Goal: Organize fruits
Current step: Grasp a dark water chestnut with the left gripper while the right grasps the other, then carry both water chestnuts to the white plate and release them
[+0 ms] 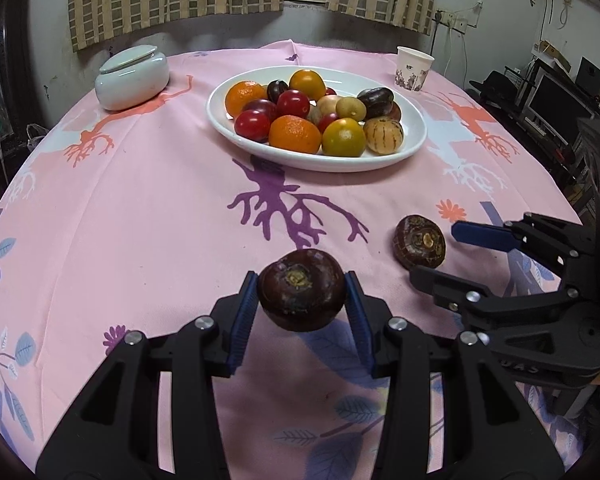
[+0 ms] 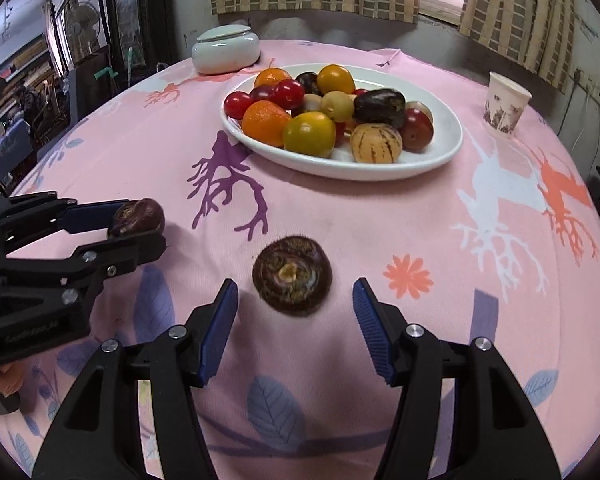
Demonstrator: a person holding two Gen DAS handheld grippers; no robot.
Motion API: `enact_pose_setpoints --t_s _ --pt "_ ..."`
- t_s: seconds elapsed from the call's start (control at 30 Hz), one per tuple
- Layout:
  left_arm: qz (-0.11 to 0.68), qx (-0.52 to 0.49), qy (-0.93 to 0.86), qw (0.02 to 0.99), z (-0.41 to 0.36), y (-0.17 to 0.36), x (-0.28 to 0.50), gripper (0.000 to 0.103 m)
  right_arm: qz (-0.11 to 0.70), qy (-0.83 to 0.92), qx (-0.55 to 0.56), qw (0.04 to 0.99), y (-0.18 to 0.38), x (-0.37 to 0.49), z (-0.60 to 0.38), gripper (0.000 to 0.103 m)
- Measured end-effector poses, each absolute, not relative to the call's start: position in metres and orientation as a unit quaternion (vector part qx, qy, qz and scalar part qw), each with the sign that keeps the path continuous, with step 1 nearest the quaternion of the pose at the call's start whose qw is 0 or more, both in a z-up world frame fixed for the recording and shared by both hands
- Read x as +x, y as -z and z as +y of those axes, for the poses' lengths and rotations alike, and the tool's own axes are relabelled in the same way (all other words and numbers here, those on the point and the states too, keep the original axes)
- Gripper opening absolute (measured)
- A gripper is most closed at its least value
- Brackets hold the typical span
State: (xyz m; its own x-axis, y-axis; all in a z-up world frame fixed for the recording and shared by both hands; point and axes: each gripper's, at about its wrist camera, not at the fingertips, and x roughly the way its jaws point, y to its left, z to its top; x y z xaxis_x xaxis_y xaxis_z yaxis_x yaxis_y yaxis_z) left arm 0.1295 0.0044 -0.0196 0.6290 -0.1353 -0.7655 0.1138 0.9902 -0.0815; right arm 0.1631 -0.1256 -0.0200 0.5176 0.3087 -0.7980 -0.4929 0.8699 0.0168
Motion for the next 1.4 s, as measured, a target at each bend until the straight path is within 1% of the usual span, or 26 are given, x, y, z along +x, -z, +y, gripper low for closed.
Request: enact_pose_setpoints --t_s 0.3,0.33,0.37,0.4,0.67,0.97,1.2,1.4 --pt "0.433 -0.028 0.062 0.899 0.012 0.020 0.134 0.044 0.430 -0.217 -0.121 0.868 0.027 0.173 -0.113 0.060" --pt "0.433 -0.030 0.062 0.899 0.013 0.021 0.134 0.044 0.432 -0.218 -0.121 0.867 0.029 0.173 -0.114 0.054" --pt "0.434 -0.030 0.063 0.898 0.013 0.021 0.134 0.044 0.441 -0.222 -0.123 0.861 0.031 0.174 -0.113 0.044" --pt "0.435 -0.029 0.064 0.897 0.012 0.021 0.134 0.044 0.441 -0.225 -0.121 0.861 0.031 0.174 -0.113 0.043" --pt "0.439 -0.025 0.064 0.896 0.010 0.024 0.134 0.044 0.428 -0.229 -0.117 0.866 0.019 0.162 -0.119 0.043" --pt "0.434 -0.017 0.054 0.899 0.009 0.022 0.133 0.044 0.398 -0.218 -0.083 0.887 -0.015 0.141 -0.159 0.043" --pt "0.406 -0.011 0.070 0.911 0.005 -0.014 0.123 0.044 0.365 -0.215 -0.077 0.902 -0.046 0.142 -0.177 0.043" --pt "0.400 0.001 0.079 0.913 0.006 -0.051 0.154 0.044 0.322 -0.223 -0.075 0.917 -0.078 0.161 -0.172 0.043"
